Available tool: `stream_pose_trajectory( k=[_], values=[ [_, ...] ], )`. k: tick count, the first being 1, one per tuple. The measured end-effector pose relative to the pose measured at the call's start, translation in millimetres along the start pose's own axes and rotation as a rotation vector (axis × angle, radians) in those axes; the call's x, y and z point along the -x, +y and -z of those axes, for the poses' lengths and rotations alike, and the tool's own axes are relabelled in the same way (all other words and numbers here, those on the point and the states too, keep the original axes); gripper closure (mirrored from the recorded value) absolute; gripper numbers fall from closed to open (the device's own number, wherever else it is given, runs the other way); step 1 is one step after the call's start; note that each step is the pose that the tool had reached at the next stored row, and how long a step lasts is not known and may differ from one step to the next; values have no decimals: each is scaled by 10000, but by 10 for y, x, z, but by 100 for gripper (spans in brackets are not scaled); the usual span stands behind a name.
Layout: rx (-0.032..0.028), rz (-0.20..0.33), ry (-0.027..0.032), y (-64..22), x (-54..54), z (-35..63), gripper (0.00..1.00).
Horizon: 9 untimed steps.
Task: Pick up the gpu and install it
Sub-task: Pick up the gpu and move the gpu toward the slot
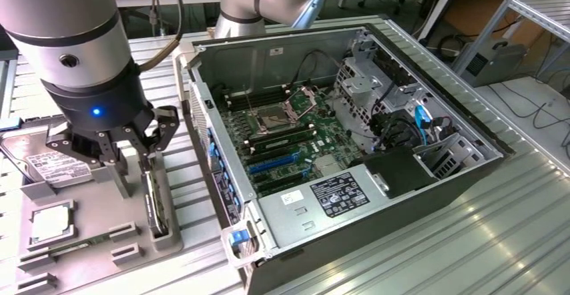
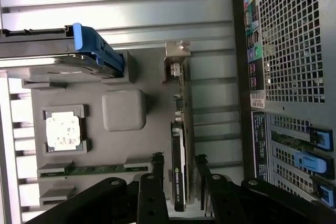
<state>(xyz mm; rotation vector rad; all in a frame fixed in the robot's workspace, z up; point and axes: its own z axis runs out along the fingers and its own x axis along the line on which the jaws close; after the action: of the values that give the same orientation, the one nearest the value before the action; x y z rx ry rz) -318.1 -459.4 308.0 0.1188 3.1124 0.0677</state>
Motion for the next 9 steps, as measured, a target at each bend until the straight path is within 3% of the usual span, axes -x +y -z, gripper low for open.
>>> stream_pose_trajectory(
  k=[9],
  values=[
    [-3,0,1,-2,-1,-44,64]
  ],
)
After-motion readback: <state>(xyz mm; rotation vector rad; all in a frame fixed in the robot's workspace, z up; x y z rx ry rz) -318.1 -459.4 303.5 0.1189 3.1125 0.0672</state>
